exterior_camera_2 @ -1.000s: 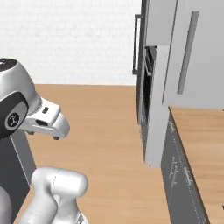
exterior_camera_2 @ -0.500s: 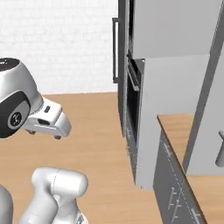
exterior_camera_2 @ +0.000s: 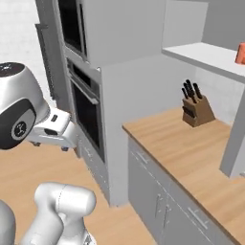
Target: Gather all objects into one cabinet and sort the glasses and bowls to opposite sides.
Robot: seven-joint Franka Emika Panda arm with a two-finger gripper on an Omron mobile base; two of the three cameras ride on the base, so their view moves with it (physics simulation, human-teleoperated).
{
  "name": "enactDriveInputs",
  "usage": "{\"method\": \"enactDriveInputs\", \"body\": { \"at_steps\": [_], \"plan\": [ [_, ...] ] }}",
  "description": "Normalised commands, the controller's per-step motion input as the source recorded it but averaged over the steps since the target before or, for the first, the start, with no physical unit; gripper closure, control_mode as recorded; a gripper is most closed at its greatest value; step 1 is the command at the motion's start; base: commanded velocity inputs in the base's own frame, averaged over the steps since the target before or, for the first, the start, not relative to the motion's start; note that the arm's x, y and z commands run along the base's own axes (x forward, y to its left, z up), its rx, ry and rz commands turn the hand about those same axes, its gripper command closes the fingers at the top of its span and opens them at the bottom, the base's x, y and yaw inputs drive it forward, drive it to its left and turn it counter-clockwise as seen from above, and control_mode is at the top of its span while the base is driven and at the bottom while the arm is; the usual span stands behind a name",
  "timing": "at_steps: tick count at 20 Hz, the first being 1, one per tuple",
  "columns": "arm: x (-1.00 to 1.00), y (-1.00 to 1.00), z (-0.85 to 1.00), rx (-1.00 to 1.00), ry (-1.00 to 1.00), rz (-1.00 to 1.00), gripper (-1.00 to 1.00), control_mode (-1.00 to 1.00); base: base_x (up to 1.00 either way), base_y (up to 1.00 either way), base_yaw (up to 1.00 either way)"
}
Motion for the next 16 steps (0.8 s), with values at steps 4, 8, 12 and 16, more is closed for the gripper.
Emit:
{"method": "enactDriveInputs", "body": {
  "at_steps": [4,8,12,16],
  "plan": [
    [0.00,0.00,0.00,0.00,0.00,0.00,-1.00,1.00,0.48,0.18,-0.73],
    [0.00,0.00,0.00,0.00,0.00,0.00,-1.00,1.00,0.64,0.19,-0.66],
    [0.00,0.00,0.00,0.00,0.00,0.00,-1.00,1.00,0.95,0.02,-0.49],
    [0.00,0.00,0.00,0.00,0.00,0.00,-1.00,1.00,0.89,-0.14,-0.47]
  ]
}}
